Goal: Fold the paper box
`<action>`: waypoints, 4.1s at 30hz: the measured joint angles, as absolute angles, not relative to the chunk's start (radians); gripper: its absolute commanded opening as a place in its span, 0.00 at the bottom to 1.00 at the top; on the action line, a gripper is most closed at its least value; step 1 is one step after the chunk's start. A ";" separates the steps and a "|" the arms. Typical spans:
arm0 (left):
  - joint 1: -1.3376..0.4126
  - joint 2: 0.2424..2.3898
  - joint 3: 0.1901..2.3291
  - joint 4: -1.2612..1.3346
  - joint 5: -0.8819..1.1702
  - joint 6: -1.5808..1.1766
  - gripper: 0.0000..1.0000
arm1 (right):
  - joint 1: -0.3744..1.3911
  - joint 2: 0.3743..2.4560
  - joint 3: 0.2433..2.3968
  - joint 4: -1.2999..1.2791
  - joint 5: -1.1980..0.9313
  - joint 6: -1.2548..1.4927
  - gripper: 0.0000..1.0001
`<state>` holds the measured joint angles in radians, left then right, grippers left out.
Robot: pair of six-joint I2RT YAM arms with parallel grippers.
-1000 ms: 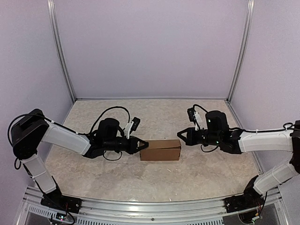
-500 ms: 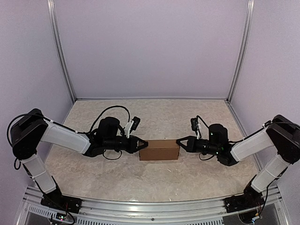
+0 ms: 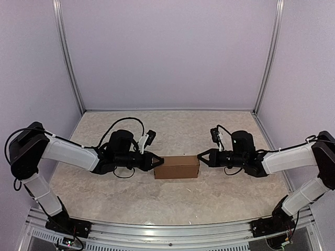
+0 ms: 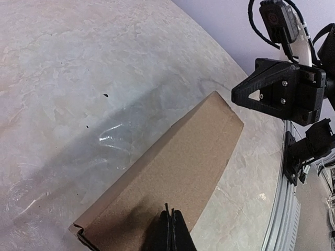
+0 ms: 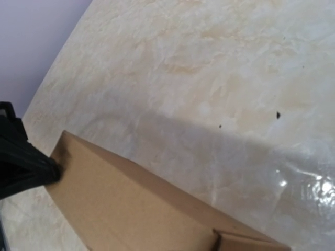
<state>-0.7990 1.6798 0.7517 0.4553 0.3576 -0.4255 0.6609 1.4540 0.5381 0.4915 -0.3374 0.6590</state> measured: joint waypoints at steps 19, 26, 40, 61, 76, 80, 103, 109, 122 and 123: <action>-0.796 1.391 0.829 0.106 0.136 -0.371 0.29 | 0.814 1.324 0.566 0.354 -0.287 0.514 0.00; -0.757 1.405 0.919 -0.001 0.007 -0.355 0.12 | 0.919 1.424 0.622 0.262 -0.175 0.449 0.00; -0.691 1.716 1.011 -0.094 0.113 -0.424 0.04 | 0.981 1.610 0.754 0.093 0.086 0.435 0.00; -0.815 1.716 1.014 -0.113 0.196 -0.397 0.00 | 0.893 1.760 0.916 0.118 0.147 0.439 0.00; -0.852 1.622 0.947 -0.113 0.148 -0.425 0.00 | 0.821 1.886 0.957 0.260 -0.089 0.493 0.00; -0.847 1.632 0.950 -0.113 0.147 -0.422 0.00 | 0.807 1.914 0.955 0.299 -0.143 0.530 0.00; -0.831 1.691 1.018 -0.102 0.125 -0.419 0.00 | 0.800 2.139 1.054 0.531 -0.391 0.740 0.00; -0.831 1.698 1.032 -0.110 0.123 -0.419 0.00 | 0.797 2.137 1.054 0.524 -0.380 0.705 0.00; -0.832 1.758 1.102 -0.122 0.139 -0.418 0.00 | 0.758 2.035 0.976 0.430 -0.254 0.583 0.00; -0.832 1.765 1.108 -0.122 0.141 -0.418 0.00 | 0.756 2.022 0.969 0.414 -0.237 0.569 0.00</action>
<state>-0.8318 1.7645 1.1076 -0.1223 0.1413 -0.4179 0.7555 2.0224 0.9691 0.4145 -0.2371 0.5686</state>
